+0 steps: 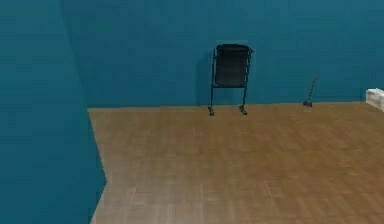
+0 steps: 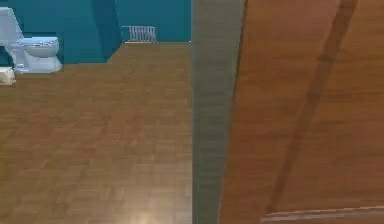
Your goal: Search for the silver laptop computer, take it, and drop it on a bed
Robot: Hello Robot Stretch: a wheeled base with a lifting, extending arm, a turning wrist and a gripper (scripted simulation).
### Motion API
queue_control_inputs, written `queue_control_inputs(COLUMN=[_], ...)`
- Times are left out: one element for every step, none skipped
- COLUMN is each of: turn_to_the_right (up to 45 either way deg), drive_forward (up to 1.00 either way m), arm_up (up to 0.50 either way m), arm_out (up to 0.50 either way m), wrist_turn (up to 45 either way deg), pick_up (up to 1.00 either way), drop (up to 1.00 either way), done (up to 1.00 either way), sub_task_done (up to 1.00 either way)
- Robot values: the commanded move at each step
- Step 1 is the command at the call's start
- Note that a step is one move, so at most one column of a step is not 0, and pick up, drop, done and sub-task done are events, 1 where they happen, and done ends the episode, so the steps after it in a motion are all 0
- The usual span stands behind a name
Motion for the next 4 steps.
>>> queue_control_inputs(turn_to_the_right=[45.0, 21.0, 0.0, 9.0], drive_forward=[0.00, 0.00, 1.00, 0.00], arm_up=[0.00, 0.00, 0.00, 0.00], arm_out=[0.00, 0.00, 0.00, 0.00], wrist_turn=[0.0, 0.0, 0.0, 0.0], pick_up=[0.00, 0.00, 0.00, 0.00], drop=[0.00, 0.00, 0.00, 0.00], done=[0.00, 0.00, 0.00, 0.00], sub_task_done=[0.00, 0.00, 0.00, 0.00])
